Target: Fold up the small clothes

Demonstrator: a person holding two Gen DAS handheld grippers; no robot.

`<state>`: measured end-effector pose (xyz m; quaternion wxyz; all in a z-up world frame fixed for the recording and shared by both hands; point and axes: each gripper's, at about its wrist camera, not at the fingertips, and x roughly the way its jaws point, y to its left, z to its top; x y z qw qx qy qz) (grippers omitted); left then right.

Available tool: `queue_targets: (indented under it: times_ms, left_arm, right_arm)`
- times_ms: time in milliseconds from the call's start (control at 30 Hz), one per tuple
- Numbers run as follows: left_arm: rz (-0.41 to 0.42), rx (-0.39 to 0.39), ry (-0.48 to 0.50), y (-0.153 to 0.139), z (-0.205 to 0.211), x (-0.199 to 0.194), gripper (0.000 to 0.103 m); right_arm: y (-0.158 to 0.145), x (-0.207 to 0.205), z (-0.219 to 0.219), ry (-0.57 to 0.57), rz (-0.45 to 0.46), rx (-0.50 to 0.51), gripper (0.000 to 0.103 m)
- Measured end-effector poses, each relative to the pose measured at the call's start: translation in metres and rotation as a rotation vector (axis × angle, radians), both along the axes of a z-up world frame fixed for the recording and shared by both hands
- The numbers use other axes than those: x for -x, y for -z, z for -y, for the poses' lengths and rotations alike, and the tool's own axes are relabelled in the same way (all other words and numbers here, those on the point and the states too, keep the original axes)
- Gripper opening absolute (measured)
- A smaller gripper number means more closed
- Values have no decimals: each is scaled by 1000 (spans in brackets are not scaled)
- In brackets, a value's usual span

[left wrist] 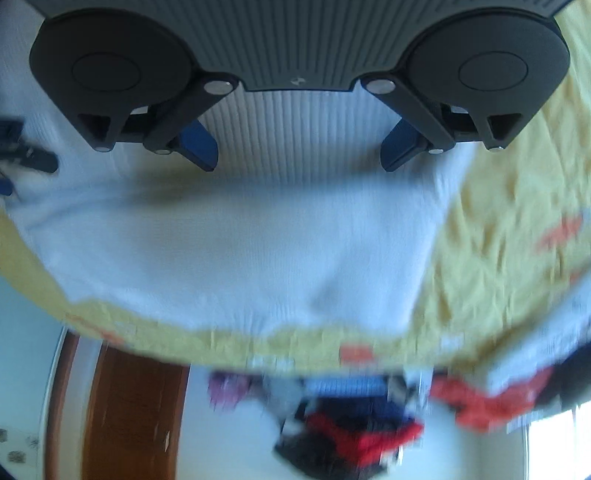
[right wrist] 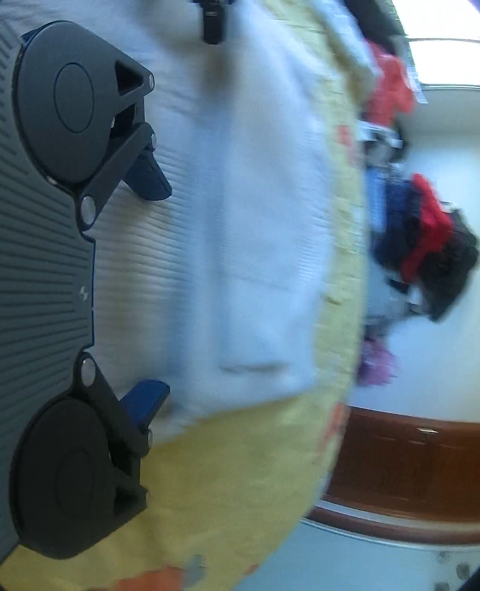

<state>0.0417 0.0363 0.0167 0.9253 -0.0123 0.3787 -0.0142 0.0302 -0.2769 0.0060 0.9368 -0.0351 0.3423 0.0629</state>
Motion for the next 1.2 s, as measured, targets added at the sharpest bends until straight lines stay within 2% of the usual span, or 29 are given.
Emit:
queue_targets:
  times_ms: [33,100,333,833,1200]
  left_arm:
    - [21,-20,1,2,2,8,103]
    - [35,-47,-2,7,7,23,103]
    - [38,-57,-18,8,9,52,103]
    - [53,-54,-29,9,10,63,103]
    - [59,-50,-23,11,10,72,103]
  right_arm:
    - [1,6,-1,18,22,-5,103]
    - [1,12,0,36,7,-30,103]
    - [4,29,-4,54,15,-25,103]
    - [5,47,2,70,26,-29,103]
    - [4,75,3,85,33,-26,103]
